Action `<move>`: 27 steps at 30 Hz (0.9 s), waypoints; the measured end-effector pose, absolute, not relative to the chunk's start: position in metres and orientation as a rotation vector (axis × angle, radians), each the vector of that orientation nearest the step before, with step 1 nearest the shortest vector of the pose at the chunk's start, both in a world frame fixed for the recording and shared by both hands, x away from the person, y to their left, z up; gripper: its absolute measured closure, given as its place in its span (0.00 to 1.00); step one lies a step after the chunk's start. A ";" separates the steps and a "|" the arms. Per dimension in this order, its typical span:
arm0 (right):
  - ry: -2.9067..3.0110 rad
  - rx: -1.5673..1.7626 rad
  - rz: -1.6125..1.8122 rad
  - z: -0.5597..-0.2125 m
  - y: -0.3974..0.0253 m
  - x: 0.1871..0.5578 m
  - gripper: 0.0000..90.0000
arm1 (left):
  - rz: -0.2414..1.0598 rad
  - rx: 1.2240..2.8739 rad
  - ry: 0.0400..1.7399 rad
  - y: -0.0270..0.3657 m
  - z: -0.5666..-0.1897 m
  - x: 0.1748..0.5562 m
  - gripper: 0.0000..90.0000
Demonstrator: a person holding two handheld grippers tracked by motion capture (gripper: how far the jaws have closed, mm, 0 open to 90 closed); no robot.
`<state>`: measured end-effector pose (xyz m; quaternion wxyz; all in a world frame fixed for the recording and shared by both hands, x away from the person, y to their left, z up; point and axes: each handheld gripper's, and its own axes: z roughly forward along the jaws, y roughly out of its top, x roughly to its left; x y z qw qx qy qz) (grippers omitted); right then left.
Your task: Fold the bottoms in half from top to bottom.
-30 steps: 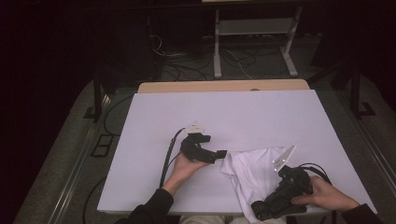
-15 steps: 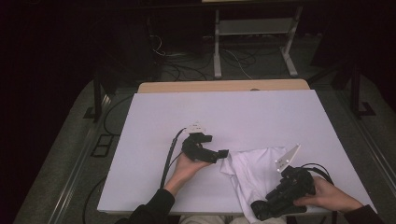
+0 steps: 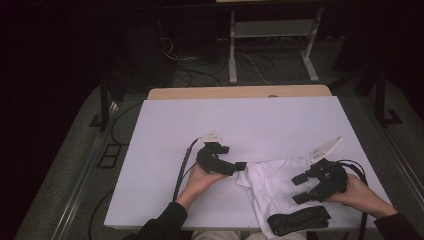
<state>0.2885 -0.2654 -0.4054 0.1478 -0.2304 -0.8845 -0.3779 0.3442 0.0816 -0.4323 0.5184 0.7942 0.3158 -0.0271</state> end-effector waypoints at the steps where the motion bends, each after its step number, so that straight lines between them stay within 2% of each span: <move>1: -2.542 -0.678 -1.092 -0.405 -0.267 0.291 0.18 | -0.065 1.905 0.757 0.081 -0.432 0.344 0.00; 7: -2.551 -0.794 -1.127 -0.402 -0.278 0.308 0.08 | -0.065 1.909 0.758 0.078 -0.431 0.345 0.00; 16: -2.536 -0.895 -1.217 -0.405 -0.292 0.323 0.01 | -0.098 1.910 0.762 0.069 -0.434 0.349 0.00; 27: -2.547 -1.037 -1.262 -0.410 -0.307 0.342 0.00 | -0.140 1.922 0.776 0.058 -0.444 0.352 0.00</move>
